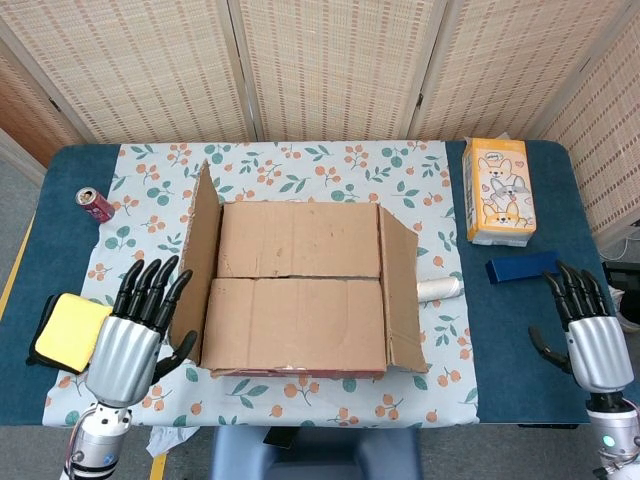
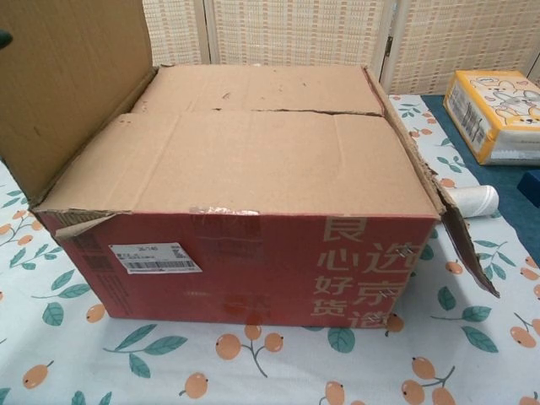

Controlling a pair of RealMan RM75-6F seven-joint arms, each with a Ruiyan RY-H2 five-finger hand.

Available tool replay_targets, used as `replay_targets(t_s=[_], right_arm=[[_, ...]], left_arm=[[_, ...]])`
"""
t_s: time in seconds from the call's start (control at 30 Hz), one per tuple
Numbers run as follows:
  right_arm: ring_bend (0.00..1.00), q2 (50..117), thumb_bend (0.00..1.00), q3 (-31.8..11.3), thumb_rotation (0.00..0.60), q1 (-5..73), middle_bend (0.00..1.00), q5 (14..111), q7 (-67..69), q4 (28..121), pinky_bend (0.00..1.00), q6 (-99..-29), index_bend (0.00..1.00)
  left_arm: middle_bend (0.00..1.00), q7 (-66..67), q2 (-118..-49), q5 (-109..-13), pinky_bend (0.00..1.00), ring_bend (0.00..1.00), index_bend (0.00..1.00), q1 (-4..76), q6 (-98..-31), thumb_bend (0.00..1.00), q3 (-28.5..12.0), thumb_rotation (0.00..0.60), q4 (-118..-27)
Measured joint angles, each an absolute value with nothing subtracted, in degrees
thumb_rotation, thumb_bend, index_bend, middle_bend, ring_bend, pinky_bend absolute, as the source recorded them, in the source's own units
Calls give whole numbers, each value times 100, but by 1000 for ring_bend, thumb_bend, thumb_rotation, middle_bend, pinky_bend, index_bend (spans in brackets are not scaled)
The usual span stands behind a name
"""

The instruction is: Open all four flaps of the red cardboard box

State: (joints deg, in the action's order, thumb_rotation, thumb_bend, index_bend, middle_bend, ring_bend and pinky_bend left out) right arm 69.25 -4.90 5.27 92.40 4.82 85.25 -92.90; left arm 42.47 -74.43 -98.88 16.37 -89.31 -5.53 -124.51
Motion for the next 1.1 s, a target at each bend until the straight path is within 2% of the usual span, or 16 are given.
replay_targets(t_s=[0.17,0.37,0.6,0.77,0.9,1.1], right_arm=[[0,6924,398,-493,600,538,0,9211,479,8520,0,-9241,0],[0,6922,397,-469,600,565,0,9171,381,8547,0,-9123,0],[0,6976,398,-463,600,697,0,9236,322,8651,0,-8956,0],[0,6829,398,-531,600,949,0,9326,179,9091,0,-8688,0],[0,6643,398,-644,600,1274,0,9314,-40,9556,0,-8216,0],[0,6414,398,-1017,600,2018,0,8764,-370,10195,0,-7054,0]], left_arm=[[25,4164,-7368,-9846,54,15,0,1494,-9087,439,-660,600,-12354],[20,4152,-7215,-9613,54,14,0,1312,-9221,460,-726,600,-12225],[19,3636,-6890,-9176,45,14,0,1034,-9342,453,-675,600,-11908],[20,2880,-6685,-9113,40,14,0,790,-9475,356,-546,600,-11435],[19,2372,-6609,-9092,39,14,0,637,-9563,350,-466,600,-11058],[19,1891,-6620,-8827,39,14,0,437,-9664,335,-453,600,-10580]])
